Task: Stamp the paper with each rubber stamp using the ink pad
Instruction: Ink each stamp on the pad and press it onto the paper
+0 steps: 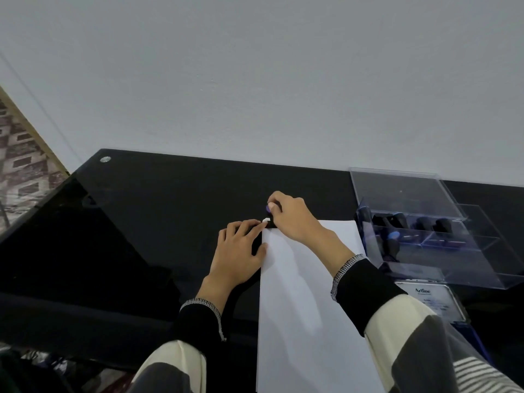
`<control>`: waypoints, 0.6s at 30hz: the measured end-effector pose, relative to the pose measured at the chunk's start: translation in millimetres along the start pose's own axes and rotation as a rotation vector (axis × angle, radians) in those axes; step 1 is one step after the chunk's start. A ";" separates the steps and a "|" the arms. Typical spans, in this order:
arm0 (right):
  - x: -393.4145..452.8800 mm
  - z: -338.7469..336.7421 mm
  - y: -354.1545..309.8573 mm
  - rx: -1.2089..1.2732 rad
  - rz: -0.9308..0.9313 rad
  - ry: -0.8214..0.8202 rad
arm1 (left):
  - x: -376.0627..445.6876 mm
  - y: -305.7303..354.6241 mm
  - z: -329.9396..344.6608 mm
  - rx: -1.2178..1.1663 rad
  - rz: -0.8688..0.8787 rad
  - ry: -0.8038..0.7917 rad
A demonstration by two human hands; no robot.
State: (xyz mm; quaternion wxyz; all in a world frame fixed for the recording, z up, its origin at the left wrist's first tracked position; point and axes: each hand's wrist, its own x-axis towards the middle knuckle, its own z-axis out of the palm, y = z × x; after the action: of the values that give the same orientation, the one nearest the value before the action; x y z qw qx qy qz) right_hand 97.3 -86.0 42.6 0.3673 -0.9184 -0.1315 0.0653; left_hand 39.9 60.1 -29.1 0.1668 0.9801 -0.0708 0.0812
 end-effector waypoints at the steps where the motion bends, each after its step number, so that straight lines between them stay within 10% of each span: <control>1: -0.4 -1.9 -1.0 -0.061 -0.037 -0.013 | 0.3 0.0 0.1 -0.001 0.001 0.003; 18: 1.6 -4.2 -1.2 -0.357 -0.084 -0.094 | -1.7 -3.1 0.7 -0.106 -0.015 0.033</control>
State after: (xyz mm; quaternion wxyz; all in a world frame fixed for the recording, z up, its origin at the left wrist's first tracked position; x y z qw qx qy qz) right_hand 99.5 -87.5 46.4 0.1942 -0.9586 -0.1965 0.0685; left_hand 38.9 62.9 -31.0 0.2205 0.9689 -0.0649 0.0922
